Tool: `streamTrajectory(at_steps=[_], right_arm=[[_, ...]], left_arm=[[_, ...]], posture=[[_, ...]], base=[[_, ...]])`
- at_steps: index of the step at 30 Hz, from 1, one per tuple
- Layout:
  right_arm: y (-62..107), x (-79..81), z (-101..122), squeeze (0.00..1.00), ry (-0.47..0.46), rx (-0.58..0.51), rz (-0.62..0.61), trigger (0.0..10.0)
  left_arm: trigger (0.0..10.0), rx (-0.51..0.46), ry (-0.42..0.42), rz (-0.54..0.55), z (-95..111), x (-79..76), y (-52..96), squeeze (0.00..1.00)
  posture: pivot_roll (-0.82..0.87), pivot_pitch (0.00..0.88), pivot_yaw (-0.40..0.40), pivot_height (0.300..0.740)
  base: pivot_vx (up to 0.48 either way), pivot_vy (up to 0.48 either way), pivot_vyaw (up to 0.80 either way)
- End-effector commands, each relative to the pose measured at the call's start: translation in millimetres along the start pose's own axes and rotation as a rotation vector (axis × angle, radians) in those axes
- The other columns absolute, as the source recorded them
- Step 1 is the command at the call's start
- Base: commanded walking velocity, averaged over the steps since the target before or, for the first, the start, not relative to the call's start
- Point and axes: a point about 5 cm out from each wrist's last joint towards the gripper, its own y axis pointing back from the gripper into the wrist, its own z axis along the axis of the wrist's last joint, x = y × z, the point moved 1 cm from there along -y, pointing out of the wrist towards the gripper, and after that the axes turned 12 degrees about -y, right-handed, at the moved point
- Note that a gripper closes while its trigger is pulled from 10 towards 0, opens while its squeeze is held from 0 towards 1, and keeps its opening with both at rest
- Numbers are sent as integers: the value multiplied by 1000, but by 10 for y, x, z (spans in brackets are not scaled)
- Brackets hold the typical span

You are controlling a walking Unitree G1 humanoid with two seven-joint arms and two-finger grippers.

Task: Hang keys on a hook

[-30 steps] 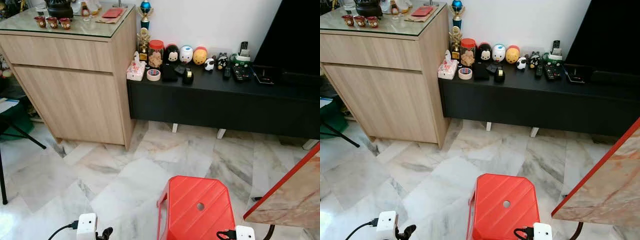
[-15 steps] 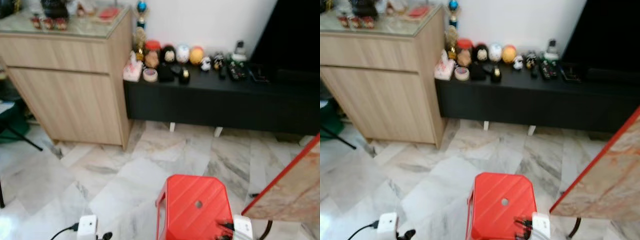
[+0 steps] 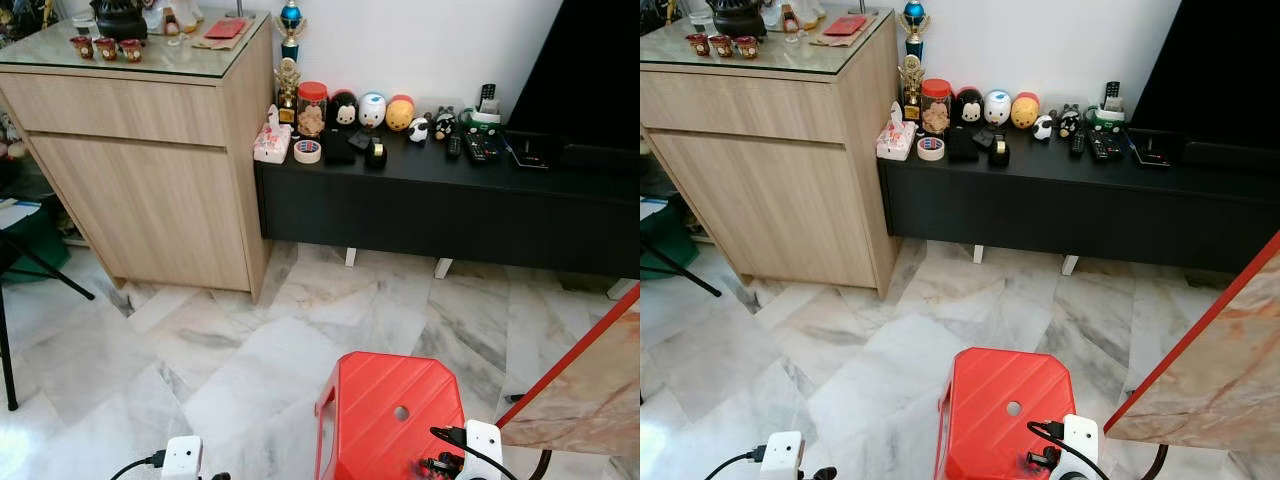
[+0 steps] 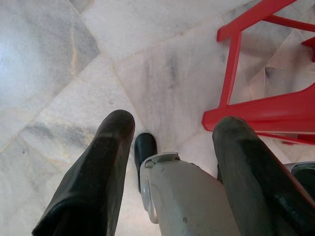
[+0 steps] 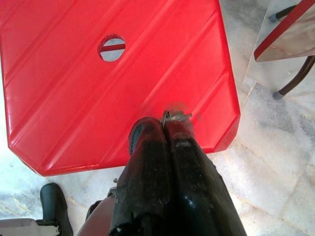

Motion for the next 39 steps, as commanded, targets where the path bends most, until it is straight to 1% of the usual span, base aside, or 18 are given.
streamTrajectory(at_steps=[1, 7, 22, 32, 39], right_arm=[[8, -29, -31, 0, -14, 7, -10, 10000], [11, -33, -43, 0, -28, 3, -13, 10000], [11, -34, -46, 0, -28, 3, -21, 10000], [15, -45, -63, 0, -30, 6, -26, 10000], [9, -24, -44, 0, -25, 1, -21, 10000]], left_arm=[[10000, 41, -10, -8, -91, -13, 16, 0], [10000, 41, -7, -4, -99, -16, 19, 0], [10000, 43, -9, -7, -91, -36, 13, 0], [10000, 46, -10, -5, -101, -30, 16, 0], [10000, 39, -12, -4, -81, -35, 10, 0]], posture=[[6, 0, -82, 740], [5, 0, -81, 740], [13, 0, -87, 740], [11, 0, -85, 740], [18, 0, -86, 740]], base=[[0, 0, 0], [0, 0, 0], [0, 0, 0], [-256, 0, 0], [-219, 0, 0]])
